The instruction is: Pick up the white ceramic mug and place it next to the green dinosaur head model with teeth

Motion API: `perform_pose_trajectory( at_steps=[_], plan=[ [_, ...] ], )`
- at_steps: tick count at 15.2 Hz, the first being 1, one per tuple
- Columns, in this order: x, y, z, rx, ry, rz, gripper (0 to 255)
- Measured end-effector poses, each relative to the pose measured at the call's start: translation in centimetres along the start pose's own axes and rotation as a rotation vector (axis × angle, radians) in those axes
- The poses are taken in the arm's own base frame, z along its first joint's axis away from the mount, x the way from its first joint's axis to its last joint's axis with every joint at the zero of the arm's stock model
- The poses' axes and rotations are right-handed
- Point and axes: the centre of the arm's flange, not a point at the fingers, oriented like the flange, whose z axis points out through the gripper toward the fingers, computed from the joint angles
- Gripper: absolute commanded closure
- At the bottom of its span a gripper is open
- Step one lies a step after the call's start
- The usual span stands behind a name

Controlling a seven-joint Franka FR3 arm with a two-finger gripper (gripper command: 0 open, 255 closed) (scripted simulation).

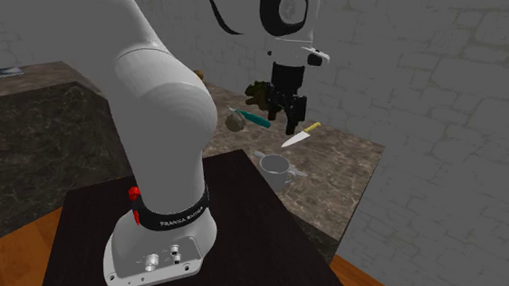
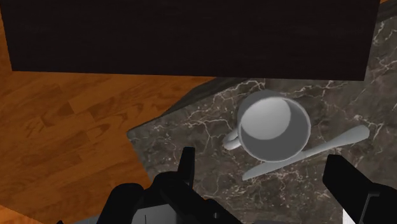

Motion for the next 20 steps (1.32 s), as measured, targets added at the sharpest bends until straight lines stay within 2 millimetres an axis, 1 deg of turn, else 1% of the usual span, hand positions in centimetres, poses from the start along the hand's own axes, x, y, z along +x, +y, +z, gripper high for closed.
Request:
perform_pose_trajectory(
  at_steps=[2,5,8,12,14,16,20],
  plan=[
    [0.0,-1.2,2.0,0.003,0.015,0.0,0],
    [0.6,-2.9,5.3,0.006,0.036,0.001,0],
    [1.1,-5.8,8.2,0.01,0.057,0.0,0],
    [2.1,-8.2,12.7,0.022,0.084,0.011,0],
    [2.3,-9.9,14.8,0.028,0.099,0.005,0],
    [2.4,-10.4,15.8,0.029,0.106,0.002,0],
    [2.7,-10.6,18.0,0.029,0.108,0.002,0]
  ],
)
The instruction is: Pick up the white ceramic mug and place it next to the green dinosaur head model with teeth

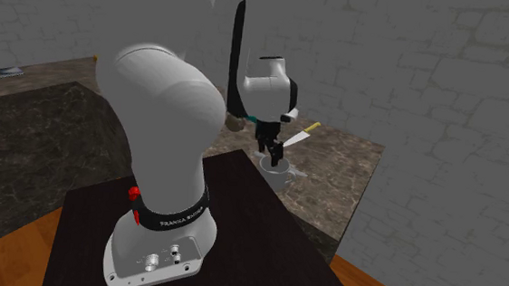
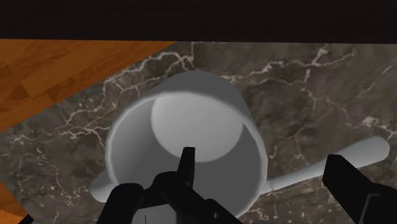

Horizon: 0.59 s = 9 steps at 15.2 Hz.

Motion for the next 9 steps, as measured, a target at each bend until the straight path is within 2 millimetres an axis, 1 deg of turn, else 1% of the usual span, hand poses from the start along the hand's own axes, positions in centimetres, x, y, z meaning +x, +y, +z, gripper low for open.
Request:
perform_pose_trajectory(
  at_steps=[3,9],
  plan=[
    [0.0,0.0,1.5,0.0,0.0,0.0,0],
    [0.0,0.1,1.8,0.0,0.0,0.0,0]
  ],
)
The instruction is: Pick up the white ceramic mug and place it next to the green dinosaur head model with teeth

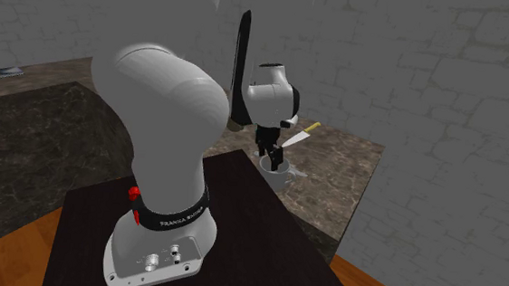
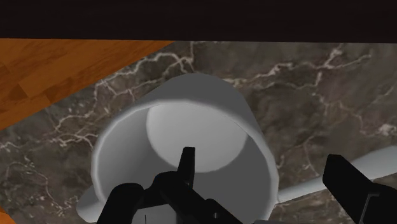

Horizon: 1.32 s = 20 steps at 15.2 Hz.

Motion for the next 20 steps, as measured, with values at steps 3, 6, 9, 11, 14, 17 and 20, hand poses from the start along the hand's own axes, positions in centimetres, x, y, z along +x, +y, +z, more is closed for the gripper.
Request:
perform_pose_trajectory(
  at_steps=[3,6,9,11,14,17,20],
  plan=[
    [0.0,0.0,0.0,0.0,0.0,0.0,255],
    [0.0,0.0,0.0,0.0,0.0,0.0,255],
    [0.0,0.0,0.0,0.0,0.0,0.0,255],
    [0.0,0.0,0.0,0.0,0.0,0.0,255],
    [0.1,0.1,-1.1,0.0,0.0,0.0,255],
    [0.1,0.1,-2.7,0.001,0.0,0.0,255],
    [0.2,0.1,-4.2,0.001,0.001,0.0,255]
  ],
)
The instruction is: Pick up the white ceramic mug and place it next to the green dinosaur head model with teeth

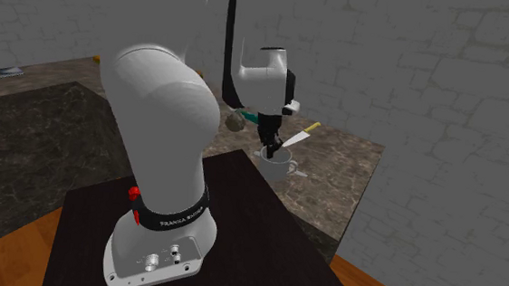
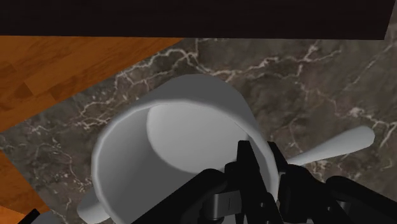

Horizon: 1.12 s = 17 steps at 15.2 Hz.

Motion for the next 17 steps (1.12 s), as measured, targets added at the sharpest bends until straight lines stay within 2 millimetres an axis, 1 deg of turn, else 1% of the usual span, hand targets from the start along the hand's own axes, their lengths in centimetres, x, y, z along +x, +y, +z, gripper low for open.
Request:
perform_pose_trajectory(
  at_steps=[17],
  plan=[
    [0.5,0.3,-9.0,-0.002,0.0,0.0,255]
  ],
)
